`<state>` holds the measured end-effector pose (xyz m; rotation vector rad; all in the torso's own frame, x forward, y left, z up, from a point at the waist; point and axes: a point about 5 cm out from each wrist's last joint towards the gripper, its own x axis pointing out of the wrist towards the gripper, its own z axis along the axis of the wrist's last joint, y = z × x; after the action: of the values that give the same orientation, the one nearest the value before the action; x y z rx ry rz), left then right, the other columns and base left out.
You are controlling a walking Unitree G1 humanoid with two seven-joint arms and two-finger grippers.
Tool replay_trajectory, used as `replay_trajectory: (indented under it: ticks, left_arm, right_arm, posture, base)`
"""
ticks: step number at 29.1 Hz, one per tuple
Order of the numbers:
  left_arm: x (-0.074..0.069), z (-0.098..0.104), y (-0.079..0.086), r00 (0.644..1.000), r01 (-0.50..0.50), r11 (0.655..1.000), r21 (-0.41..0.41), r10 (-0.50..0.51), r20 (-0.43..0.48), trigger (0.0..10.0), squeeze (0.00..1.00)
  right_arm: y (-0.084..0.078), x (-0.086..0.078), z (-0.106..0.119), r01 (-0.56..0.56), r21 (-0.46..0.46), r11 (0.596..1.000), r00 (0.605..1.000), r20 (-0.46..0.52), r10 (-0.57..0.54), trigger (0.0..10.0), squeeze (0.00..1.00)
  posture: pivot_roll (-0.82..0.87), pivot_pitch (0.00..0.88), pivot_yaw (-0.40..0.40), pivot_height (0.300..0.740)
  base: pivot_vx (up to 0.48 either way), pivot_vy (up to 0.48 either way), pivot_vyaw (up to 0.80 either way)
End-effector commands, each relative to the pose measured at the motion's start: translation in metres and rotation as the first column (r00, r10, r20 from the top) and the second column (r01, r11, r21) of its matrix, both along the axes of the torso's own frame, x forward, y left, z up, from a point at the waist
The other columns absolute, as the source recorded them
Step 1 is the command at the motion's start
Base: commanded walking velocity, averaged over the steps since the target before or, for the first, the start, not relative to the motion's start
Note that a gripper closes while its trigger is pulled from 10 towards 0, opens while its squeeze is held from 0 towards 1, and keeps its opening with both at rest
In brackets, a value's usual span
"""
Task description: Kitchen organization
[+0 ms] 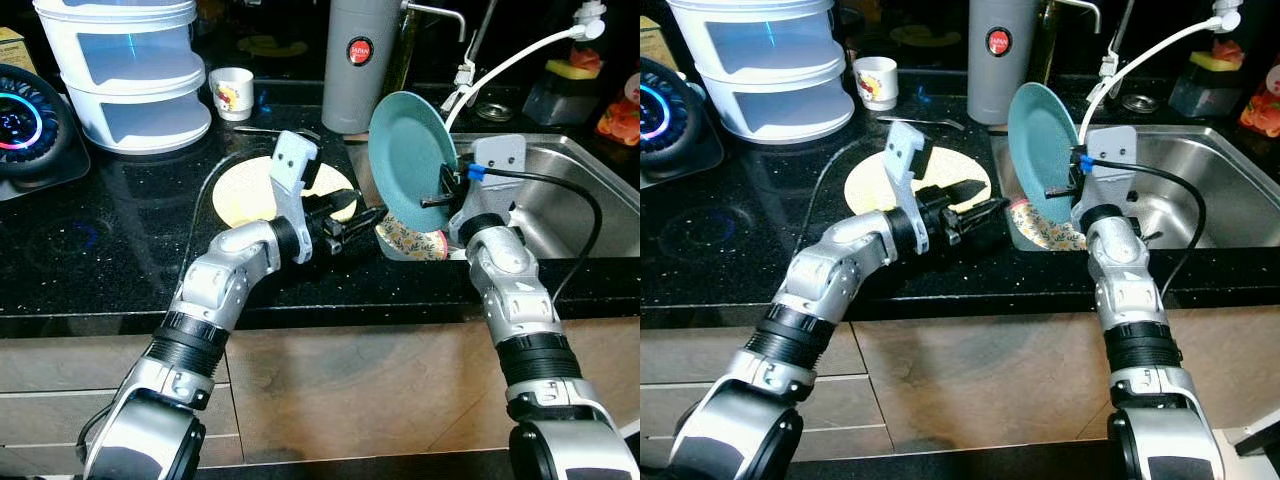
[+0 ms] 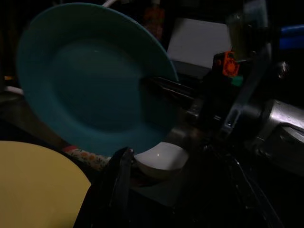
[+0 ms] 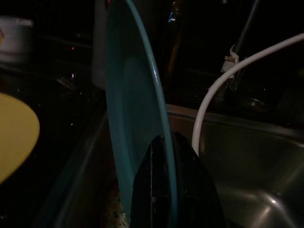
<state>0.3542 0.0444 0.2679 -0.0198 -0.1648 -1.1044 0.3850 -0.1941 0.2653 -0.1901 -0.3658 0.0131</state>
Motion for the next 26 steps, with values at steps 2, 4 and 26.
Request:
replay_trajectory:
  ticks: [2,4,26]
  left_arm:
    - [-0.001,-0.005,-0.003,1.000,0.018,0.999,0.038,-0.018,0.001,10.0,0.00]
    - [-0.001,-0.005,-0.003,1.000,0.015,0.999,0.035,-0.015,-0.005,10.0,0.00]
    - [-0.022,0.022,0.108,0.849,-0.479,0.821,-0.310,0.523,0.074,10.0,0.00]
  right_arm:
    - [-0.002,0.001,-0.004,0.014,-0.028,0.999,1.000,-0.013,-0.014,7.7,0.00]
    - [-0.003,0.001,-0.004,0.036,-0.041,0.999,0.999,-0.014,-0.036,10.0,1.00]
    - [0.027,-0.056,0.019,-0.398,0.508,0.764,0.916,0.265,0.301,10.0,0.00]
  posture:
    - [0.06,0.120,-0.005,0.740]
    - [0.06,0.120,-0.005,0.740]
    - [0.03,0.085,0.004,0.740]
  base:
    - [0.000,0.000,0.00]
    - [0.000,0.000,0.00]
    - [0.000,0.000,0.00]
